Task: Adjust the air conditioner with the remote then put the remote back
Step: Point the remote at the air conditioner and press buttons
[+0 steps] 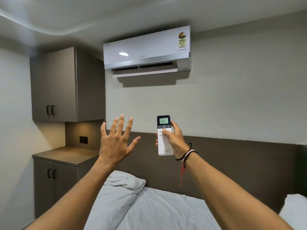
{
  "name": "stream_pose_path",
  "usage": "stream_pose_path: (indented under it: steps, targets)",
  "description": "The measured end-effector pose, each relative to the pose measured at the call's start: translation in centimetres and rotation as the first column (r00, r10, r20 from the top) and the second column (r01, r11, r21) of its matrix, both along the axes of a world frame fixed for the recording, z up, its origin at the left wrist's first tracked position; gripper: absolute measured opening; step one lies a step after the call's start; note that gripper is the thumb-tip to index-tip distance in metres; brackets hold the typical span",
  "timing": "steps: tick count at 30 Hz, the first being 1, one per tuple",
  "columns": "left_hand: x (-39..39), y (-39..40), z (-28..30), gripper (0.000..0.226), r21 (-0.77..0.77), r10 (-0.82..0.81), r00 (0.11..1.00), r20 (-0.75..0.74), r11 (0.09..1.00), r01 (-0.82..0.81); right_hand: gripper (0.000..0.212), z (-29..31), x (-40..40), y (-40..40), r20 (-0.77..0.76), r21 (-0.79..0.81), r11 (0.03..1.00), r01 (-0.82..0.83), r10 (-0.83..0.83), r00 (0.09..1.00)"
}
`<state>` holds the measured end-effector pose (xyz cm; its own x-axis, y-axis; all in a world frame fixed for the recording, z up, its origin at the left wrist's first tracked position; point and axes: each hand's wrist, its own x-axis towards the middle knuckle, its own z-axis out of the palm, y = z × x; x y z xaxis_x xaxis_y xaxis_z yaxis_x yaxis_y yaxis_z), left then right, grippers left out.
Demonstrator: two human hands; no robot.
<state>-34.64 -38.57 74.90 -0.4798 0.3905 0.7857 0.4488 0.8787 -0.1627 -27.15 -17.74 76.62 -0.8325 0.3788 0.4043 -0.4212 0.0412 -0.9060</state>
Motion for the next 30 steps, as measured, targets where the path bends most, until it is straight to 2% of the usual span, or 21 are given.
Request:
stream_pose_path:
  steps: [9,20,30]
  targets:
    - [-0.5,-0.8,-0.1,0.082,-0.012,-0.001,1.000,-0.002,1.000,0.001,0.052,-0.3,-0.5,-0.3,0.009,0.011,0.999,0.040,-0.040,0.999]
    - [-1.3,-1.4,-0.9,0.082,-0.029,-0.004,1.000,-0.002,1.000,0.004,0.052,-1.1,-1.1,-1.1,-0.016,-0.032,0.999,-0.006,0.006,1.000]
    - [-1.6,-1.5,-0.9,0.085,-0.033,-0.012,1.000,0.013,0.999,0.012,0.053,-1.5,-1.3,-1.1,-0.004,0.007,1.000,0.030,-0.030,1.000]
